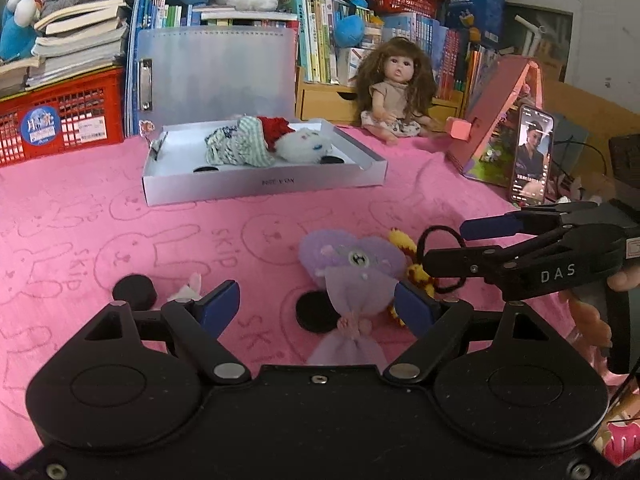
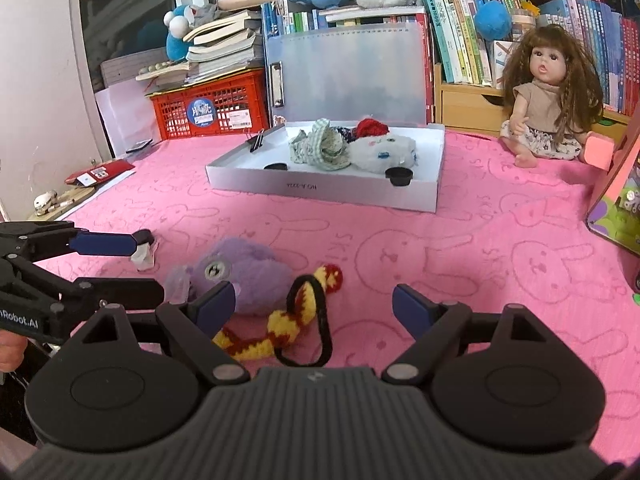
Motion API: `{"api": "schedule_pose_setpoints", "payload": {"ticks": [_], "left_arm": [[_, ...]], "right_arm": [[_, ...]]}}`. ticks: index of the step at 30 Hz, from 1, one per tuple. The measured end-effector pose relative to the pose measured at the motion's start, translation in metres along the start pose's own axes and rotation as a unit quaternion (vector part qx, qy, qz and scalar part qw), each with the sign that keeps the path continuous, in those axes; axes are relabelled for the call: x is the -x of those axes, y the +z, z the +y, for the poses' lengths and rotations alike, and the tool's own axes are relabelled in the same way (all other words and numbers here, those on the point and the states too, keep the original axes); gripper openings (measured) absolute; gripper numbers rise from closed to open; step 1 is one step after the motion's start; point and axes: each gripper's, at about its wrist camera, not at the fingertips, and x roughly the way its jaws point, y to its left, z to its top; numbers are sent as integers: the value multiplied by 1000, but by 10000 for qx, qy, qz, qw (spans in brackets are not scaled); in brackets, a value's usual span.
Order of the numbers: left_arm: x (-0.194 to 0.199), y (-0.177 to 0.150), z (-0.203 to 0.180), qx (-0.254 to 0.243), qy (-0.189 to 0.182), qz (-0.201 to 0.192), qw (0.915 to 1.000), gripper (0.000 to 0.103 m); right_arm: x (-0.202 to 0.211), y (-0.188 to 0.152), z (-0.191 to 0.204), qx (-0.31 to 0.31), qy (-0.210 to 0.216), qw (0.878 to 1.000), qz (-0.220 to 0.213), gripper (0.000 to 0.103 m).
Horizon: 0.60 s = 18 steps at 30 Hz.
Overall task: Organize objects
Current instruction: 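Grasp the purple tulle-bow plush with the left tool while the right tool grasps the yellow-red knitted snake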
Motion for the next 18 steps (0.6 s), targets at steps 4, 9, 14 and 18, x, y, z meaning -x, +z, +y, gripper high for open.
{"api": "schedule_pose_setpoints", "payload": {"ticks": [4, 9, 14, 18], "left_arm": [[-2, -5, -1, 70, -59, 79, 9999, 79], [-4, -10, -3, 77, -120, 167, 9998, 74], [-7, -12, -5, 101, -170, 222, 9996, 67], [-9, -13, -7, 99, -157, 248, 9995, 61]], "right_arm": [[-1, -5, 1, -40, 5, 10000, 48, 91], [-3, -9, 2, -87, 45, 9999, 115, 91], [-6, -11, 5, -67, 43, 9999, 135, 91], [-7, -13, 8, 19, 25, 9999, 145, 91]]}}
